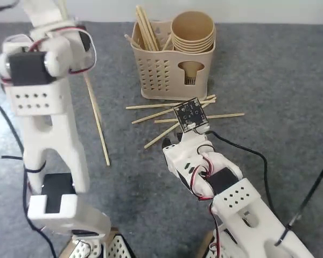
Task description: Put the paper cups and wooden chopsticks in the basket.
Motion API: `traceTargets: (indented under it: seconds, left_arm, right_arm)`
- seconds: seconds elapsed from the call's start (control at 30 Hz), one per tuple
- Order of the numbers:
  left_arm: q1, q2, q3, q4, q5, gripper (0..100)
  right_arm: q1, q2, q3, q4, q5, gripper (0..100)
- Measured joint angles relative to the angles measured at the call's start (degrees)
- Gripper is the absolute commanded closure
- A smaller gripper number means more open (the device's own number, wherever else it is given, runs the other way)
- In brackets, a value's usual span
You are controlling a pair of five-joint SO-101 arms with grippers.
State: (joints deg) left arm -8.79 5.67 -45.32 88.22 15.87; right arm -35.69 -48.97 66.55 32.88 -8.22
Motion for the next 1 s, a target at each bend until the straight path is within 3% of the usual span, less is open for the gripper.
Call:
traceTargets:
  seconds: [0.17, 0.67, 0.83, 1.0]
  left_arm:
    - [3.9, 0.0, -4.3, -9.1, -0.1, 99]
    - [13.8, 12.3, -5.4, -50.4, 0.0, 99]
    - [15.3, 19.2, -5.3, -58.3, -0.2, 99]
    - [15.2, 23.9, -5.3, -60.3, -0.2, 99]
  right_arm:
    - [0.0, 0.0, 0.0, 0.0, 0.0, 87.3]
    - [0.0, 0.0, 0.0, 0.0, 0.0, 87.3]
    - [0.0, 0.0, 0.0, 0.0, 0.0, 87.3]
    - [0.0, 0.0, 0.0, 0.0, 0.0, 87.3]
